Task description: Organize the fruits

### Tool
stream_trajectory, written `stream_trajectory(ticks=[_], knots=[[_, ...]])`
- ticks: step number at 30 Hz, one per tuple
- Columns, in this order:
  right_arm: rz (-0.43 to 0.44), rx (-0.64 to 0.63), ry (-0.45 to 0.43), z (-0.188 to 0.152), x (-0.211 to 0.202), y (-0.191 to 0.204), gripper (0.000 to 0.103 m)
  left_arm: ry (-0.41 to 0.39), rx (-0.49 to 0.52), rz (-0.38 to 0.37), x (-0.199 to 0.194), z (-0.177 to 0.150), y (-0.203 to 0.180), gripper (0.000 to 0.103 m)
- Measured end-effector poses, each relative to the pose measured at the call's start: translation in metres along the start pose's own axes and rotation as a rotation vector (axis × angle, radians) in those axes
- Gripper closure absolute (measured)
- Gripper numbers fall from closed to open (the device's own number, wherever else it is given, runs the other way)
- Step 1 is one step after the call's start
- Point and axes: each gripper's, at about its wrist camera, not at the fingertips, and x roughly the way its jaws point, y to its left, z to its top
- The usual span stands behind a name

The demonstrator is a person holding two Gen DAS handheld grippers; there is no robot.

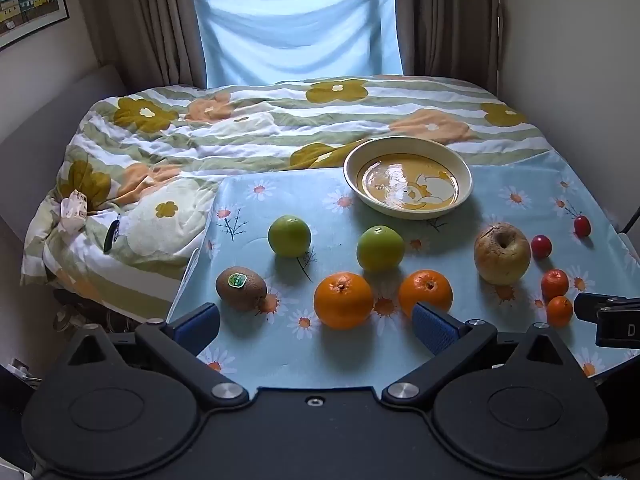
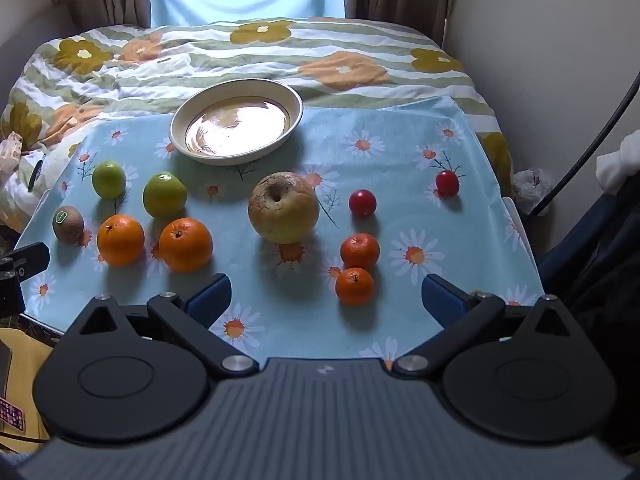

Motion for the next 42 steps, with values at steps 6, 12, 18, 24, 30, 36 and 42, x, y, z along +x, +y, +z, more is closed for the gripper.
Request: stream_trajectory(ticks=[6, 12, 18, 24, 30, 36, 42], knots=[[0.011, 0.0, 0.006, -0.0005, -0.0005, -0.0019, 0.0, -0.008, -0.015, 0.015, -0.0005, 0.0005, 0.0086, 0.0], [0.006, 0.002, -0.003, -0.0017, -0.0015, -0.0019, 0.0, -0.013, -0.01, 0.024, -0.0015, 0.0007, 0.0023, 0.0], [0.004, 0.001, -0.003, -0.001, -0.0021, -0.0013, 0.0, -0.024, -0.012, 0.034, -0.0036, 0.0017, 0.0044, 0.0], [0.008, -0.005, -0.008, 0.0019, -0.0025, -0.0019, 0.0, -0.05, -0.013, 0.044, -0.0059, 0.0034, 0.0047, 0.0], [0.007, -0.006, -0.01, 0.0014, -0.0017, 0.0005, 0.0, -0.048, -0.017, 0.048, -0.0045, 0.0033, 0.0055, 0.0], [0.006, -0.008, -0.011, 0.0008, -0.0015, 0.0002, 0.0, -0.042, -0.025, 0.047, -0.0027, 0.0037, 0.0071, 0.0], [0.004, -0.008, -0.012, 0.0029, -0.0017, 0.0005, 0.0, -0.041, -0.025, 0.047, -0.0023, 0.0043, 0.0067, 0.0]])
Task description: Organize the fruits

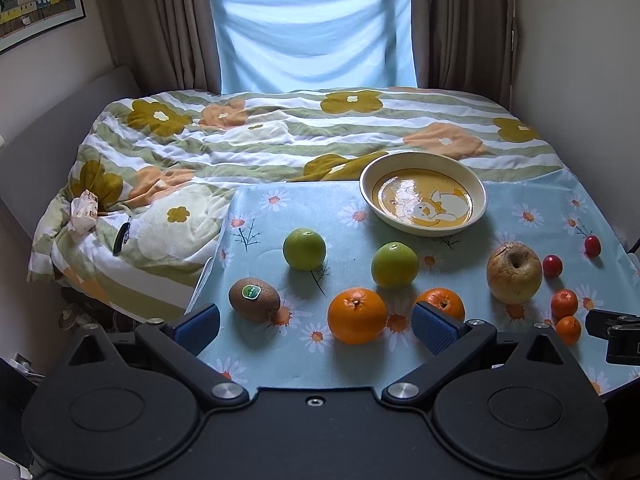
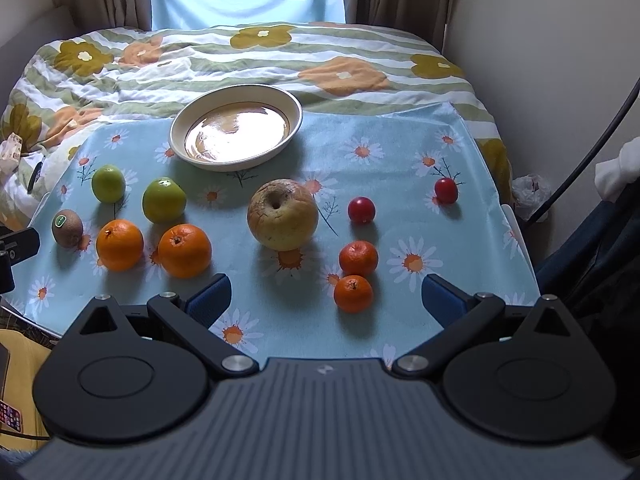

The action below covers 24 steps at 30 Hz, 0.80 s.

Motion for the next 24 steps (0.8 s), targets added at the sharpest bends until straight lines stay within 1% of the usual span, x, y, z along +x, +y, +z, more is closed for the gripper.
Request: stream_trajectory(ticks=[24], knots=[[-0.003, 0.009, 0.002, 0.0017, 0.0043, -0.0016, 0.0, -0.006, 0.004, -0.001, 0.0037, 0.0031, -0.0023, 0.0]])
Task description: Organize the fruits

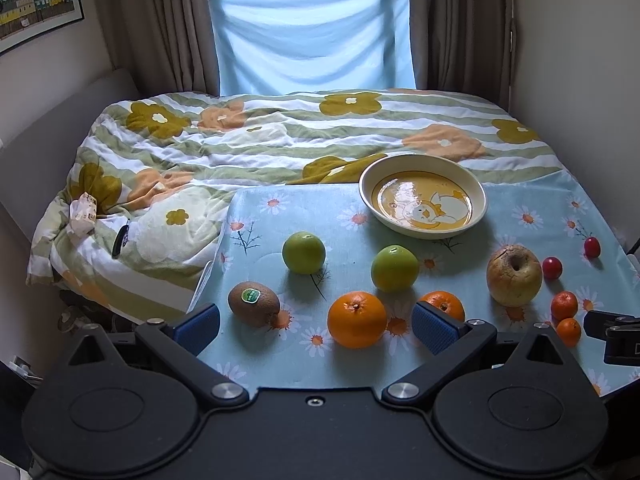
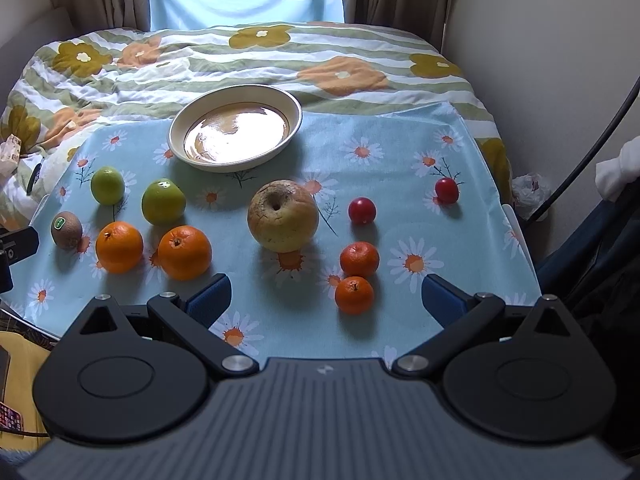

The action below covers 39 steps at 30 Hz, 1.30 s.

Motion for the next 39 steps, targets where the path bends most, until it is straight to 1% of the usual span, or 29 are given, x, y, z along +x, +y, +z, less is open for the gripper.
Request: stream_trajectory(ticks=[29, 36, 39], knots=[[0.006, -0.001, 0.0, -0.001, 0.0, 0.001, 0.0, 0.001, -0.001, 0.0, -0.001, 0.001, 0.004, 0.0], [0.056, -0.033, -0.033, -0.001, -0.003, 0.01, 0.0, 0.0, 0.042, 0.001, 0.004, 0.001, 0.012, 0.0], [0.095, -0.057, -0.052, 0.0, -0.002, 0.015, 0.0, -0.012, 0.064, 0.008, 0.008, -0.001, 0.016, 0.0]])
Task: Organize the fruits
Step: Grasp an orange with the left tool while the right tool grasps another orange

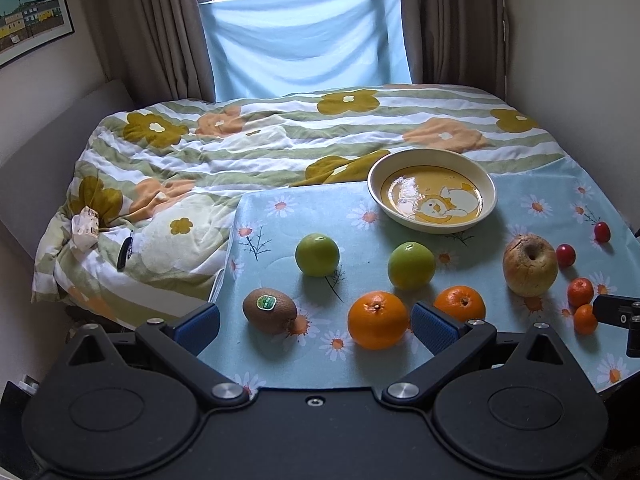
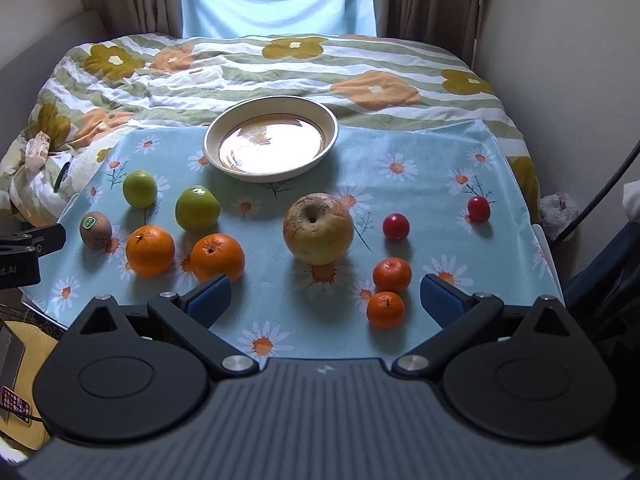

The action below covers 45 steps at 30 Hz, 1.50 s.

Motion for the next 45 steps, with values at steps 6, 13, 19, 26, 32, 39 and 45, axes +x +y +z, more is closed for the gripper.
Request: stream_trajectory(ticks=[6, 13, 19, 26, 32, 39, 45], knots=[[0.08, -0.059, -0.007, 0.001, 0.013, 0.015, 0.0, -0.012, 0.046, -0.05, 0.017, -0.006, 0.008, 0.0], [0.155, -0.198, -0.023, -0.006, 0.046, 0.035, 0.0, -0.027, 0.163, -0.164, 0.058, -0.018, 0.007, 0.001], [0.232, -0.283, -0.014, -0.018, 0.08, 0.042, 0.0, -0.01, 0.251, -0.25, 0.091, -0.032, 0.002, 0.008], [0.28, -0.377, -0.008, -0.026, 0.11, 0.045, 0.002, -0.009, 0.33, -0.316, 0.112, -0.037, -0.008, 0.011], [0.31, -0.417, -0.016, -0.021, 0.126, 0.048, 0.009, -0.003, 0.377, -0.332, 0.129, -0.034, -0.017, 0.018], [0.36, -0.439, -0.007, -0.017, 0.139, 0.053, 0.015, 0.023, 0.376, -0.371, 0.142, -0.033, -0.023, 0.036], [0.394, -0.44, -0.005, -0.014, 0.146, 0.058, 0.019, 0.011, 0.39, -0.358, 0.138, -0.036, -0.025, 0.037]])
